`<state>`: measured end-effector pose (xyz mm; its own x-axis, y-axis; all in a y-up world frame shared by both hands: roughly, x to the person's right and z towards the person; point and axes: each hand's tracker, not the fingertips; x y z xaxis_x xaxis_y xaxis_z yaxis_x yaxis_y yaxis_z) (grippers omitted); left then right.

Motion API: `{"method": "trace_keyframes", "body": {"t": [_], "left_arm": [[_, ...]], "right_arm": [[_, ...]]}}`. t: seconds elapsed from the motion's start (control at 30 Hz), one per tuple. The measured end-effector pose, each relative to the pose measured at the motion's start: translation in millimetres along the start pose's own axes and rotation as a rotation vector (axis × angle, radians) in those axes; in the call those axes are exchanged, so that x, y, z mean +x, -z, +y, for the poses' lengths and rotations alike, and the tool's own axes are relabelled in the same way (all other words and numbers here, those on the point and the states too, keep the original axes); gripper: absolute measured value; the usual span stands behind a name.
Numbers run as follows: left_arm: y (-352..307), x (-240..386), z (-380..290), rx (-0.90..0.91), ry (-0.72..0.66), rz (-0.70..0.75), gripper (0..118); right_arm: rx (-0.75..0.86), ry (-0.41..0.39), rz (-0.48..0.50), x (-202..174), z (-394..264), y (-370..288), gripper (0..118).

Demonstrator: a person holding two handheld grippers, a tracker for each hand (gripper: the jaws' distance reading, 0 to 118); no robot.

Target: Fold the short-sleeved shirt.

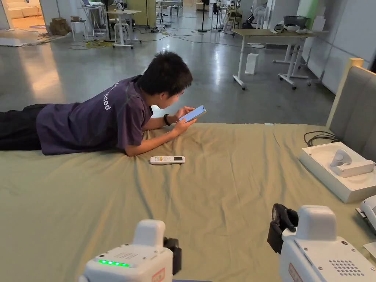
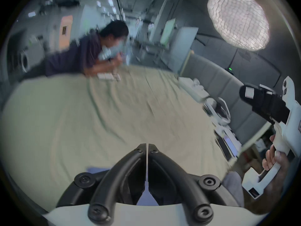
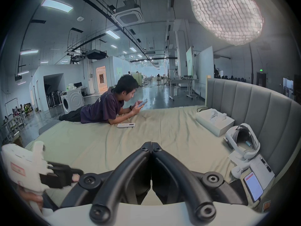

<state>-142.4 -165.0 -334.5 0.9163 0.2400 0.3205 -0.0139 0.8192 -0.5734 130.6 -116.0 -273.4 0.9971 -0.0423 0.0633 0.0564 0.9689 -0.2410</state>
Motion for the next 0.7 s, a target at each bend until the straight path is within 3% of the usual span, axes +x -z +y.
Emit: {"method": "trace_keyframes", "body": {"t": [0.3, 0.4, 0.6, 0.7], "left_arm": [[-47.0, -36.5, 38.6, 0.381, 0.116, 0.257, 2], [-54.8, -40.3, 42.6, 0.437, 0.162, 0.349, 2], [-67.0, -56.5, 37.4, 0.447, 0.126, 0.347, 2], [-71.4, -67.2, 27.2, 0.421, 0.114, 0.343, 2]], "right_arm": [[0.124, -0.034, -0.081, -17.4, 35.6, 1.1, 0], [0.128, -0.019, -0.082, -21.2, 40.6, 2.7, 0], [0.102, -0.046, -0.064, -37.0, 33.0, -0.1, 0], [0.033, -0.057, -0.009, -51.3, 7.4, -5.9, 0]]}}
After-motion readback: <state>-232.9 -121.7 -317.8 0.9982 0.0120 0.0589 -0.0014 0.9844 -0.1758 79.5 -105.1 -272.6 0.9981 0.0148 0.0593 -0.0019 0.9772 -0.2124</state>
